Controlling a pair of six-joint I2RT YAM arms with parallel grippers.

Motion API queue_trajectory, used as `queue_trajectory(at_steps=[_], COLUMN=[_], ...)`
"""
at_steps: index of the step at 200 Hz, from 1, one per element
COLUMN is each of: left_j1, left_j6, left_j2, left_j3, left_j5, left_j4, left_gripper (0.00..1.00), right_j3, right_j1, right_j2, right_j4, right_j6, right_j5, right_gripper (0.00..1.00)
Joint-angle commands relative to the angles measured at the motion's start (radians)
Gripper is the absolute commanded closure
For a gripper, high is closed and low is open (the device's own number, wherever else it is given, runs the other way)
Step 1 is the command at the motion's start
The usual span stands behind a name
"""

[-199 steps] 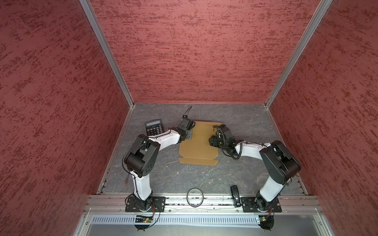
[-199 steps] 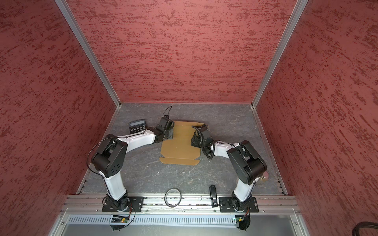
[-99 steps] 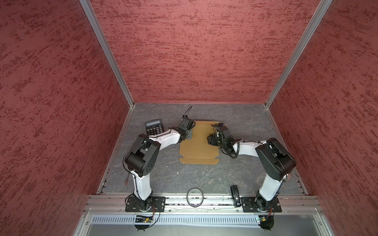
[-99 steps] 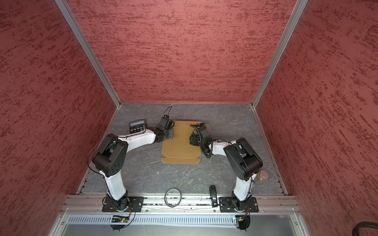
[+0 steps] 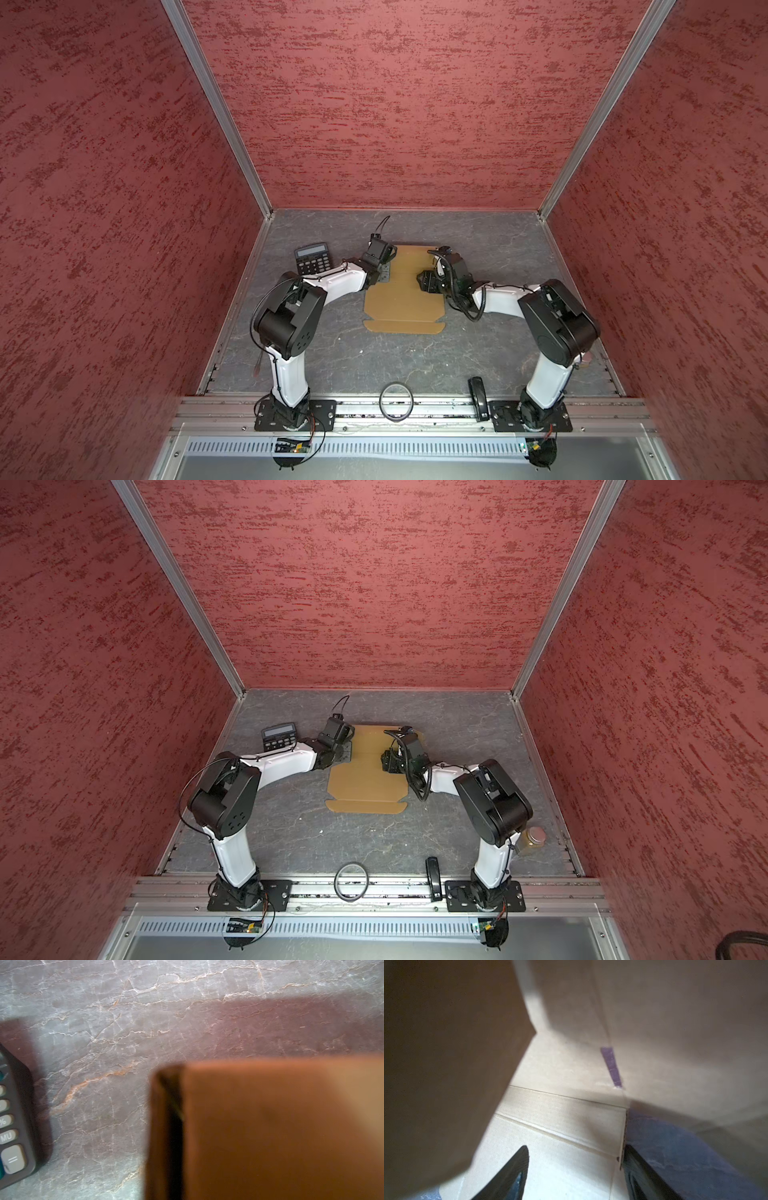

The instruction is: Fold the paper box

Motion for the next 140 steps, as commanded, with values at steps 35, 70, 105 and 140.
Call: queue_trajectory(at_steps=[35,70,105,140], left_j1=[0.020,0.045,0.061,0.075], left_j6=[-0.006,-0.004,0.010,0.009], left_j2=[0.017,0.005,-0.003,-0.012], left_j3=[0.031,0.038,0.053,0.055], left_j5=[0.033,0.089,0.127,0.164], left_j4=[-0.026,-0.037,-0.062,-0.072], left_gripper=[0.97,0.97,0.97,0.97], right_j3=[-0.031,-0.061,-0.017,0.037], right_j1=[0.011,0.010,-0.033,-0.185], right_j2=[-0.196,-0.444,-0.622,-0.611], right_j4=[-0.156,-0.363,-0.523,-0.579], right_j6=[-0.047,-0.060,-0.061,-0.046], right_j5=[0.012,0.098,0.212,0.256], right_gripper=[0.28,0.27,0.25,0.24])
